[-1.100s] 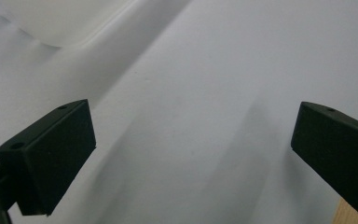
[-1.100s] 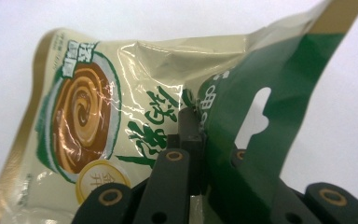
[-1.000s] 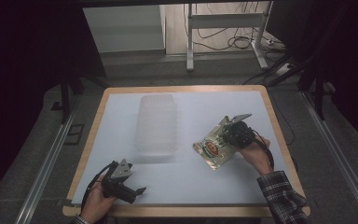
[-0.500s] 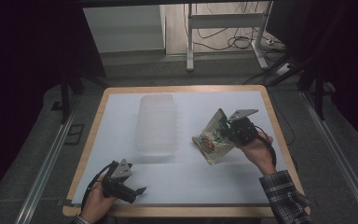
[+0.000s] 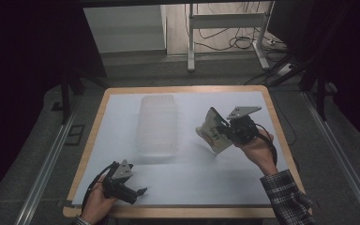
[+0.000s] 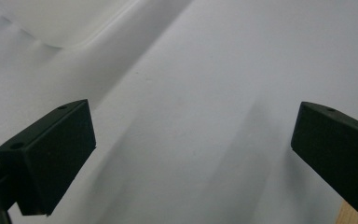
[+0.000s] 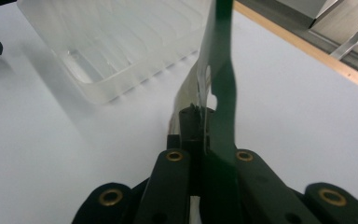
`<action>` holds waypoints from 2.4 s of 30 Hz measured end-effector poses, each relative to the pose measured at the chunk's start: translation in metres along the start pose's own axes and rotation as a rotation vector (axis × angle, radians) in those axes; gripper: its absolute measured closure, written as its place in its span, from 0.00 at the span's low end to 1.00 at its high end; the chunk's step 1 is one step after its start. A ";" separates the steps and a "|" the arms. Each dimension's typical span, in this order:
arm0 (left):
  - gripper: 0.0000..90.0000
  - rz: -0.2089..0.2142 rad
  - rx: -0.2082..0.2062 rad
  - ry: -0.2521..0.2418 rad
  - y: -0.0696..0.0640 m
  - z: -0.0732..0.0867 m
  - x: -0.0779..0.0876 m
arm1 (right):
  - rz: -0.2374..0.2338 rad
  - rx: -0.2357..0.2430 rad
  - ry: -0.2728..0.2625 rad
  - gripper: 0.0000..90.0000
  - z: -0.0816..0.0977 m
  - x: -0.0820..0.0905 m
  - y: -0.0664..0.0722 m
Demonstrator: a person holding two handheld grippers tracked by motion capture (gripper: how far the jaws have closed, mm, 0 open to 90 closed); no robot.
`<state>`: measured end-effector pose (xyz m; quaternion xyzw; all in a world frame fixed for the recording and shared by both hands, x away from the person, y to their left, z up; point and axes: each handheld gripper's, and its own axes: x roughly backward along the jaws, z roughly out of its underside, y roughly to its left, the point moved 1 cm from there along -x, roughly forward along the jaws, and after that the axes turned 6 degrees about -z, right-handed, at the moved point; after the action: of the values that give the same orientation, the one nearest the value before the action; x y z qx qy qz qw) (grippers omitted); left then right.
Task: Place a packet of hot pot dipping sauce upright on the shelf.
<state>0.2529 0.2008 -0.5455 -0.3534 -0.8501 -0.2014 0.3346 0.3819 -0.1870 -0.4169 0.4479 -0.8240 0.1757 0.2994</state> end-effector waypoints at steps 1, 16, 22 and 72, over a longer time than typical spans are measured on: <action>0.00 0.000 0.000 0.000 0.000 0.000 0.000 | 0.006 0.000 -0.007 1.00 -0.002 0.002 0.000; 0.00 -0.001 -0.005 0.001 0.000 0.000 0.000 | -0.028 -0.002 -0.054 0.99 -0.019 0.010 -0.004; 0.00 -0.001 -0.007 0.003 0.000 0.000 0.000 | -0.043 0.004 -0.070 0.99 -0.028 0.007 -0.006; 0.00 -0.006 -0.015 0.005 -0.001 0.000 -0.001 | -0.219 0.178 0.036 1.00 -0.109 -0.080 -0.008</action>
<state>0.2524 0.1997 -0.5461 -0.3526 -0.8487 -0.2099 0.3335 0.4588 -0.0790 -0.3859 0.5567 -0.7459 0.2222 0.2905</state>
